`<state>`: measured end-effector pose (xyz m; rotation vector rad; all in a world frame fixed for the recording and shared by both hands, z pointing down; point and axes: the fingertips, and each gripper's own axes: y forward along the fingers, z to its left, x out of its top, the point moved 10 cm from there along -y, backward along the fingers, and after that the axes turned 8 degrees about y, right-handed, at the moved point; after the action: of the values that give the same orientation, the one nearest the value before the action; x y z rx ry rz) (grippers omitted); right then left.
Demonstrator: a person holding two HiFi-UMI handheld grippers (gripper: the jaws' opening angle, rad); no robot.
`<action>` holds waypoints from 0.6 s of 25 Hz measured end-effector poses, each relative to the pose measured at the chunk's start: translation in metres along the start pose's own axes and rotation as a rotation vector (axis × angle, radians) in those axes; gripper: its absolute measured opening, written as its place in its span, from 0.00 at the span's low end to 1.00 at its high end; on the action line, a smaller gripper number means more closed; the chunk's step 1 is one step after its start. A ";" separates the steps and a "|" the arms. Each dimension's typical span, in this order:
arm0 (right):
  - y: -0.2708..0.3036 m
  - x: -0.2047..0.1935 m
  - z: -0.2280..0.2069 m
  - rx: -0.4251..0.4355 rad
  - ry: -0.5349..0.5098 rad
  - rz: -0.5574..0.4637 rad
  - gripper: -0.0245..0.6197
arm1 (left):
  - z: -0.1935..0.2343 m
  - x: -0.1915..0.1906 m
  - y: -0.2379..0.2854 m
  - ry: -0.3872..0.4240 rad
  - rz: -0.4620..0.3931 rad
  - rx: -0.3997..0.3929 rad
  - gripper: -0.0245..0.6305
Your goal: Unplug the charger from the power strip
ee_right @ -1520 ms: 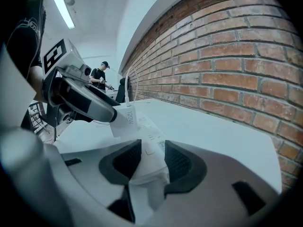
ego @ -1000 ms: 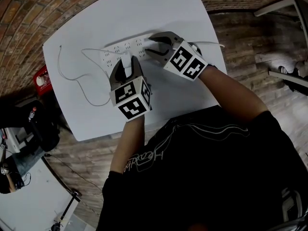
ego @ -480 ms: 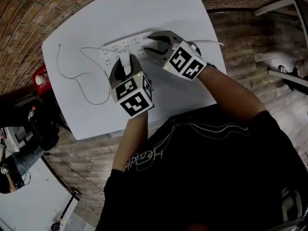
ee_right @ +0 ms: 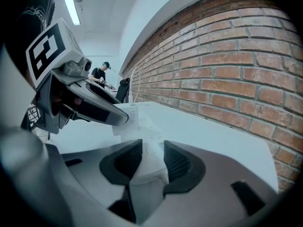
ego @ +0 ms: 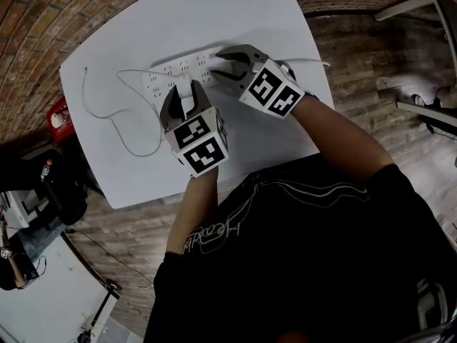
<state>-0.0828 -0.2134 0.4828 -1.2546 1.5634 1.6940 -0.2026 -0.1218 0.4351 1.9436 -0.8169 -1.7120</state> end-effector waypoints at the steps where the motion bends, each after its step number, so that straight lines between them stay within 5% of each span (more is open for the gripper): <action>1: 0.000 0.000 0.000 -0.001 0.000 0.002 0.23 | 0.001 0.000 0.000 -0.008 0.003 -0.006 0.24; 9: 0.000 0.000 -0.001 0.018 0.010 0.019 0.23 | 0.013 -0.005 0.002 -0.091 -0.008 -0.077 0.24; 15: 0.000 -0.001 0.000 0.012 0.004 0.009 0.23 | 0.003 -0.001 0.000 0.023 -0.013 -0.018 0.24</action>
<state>-0.0827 -0.2131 0.4834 -1.2479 1.5819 1.6864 -0.2052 -0.1204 0.4354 1.9567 -0.7801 -1.6959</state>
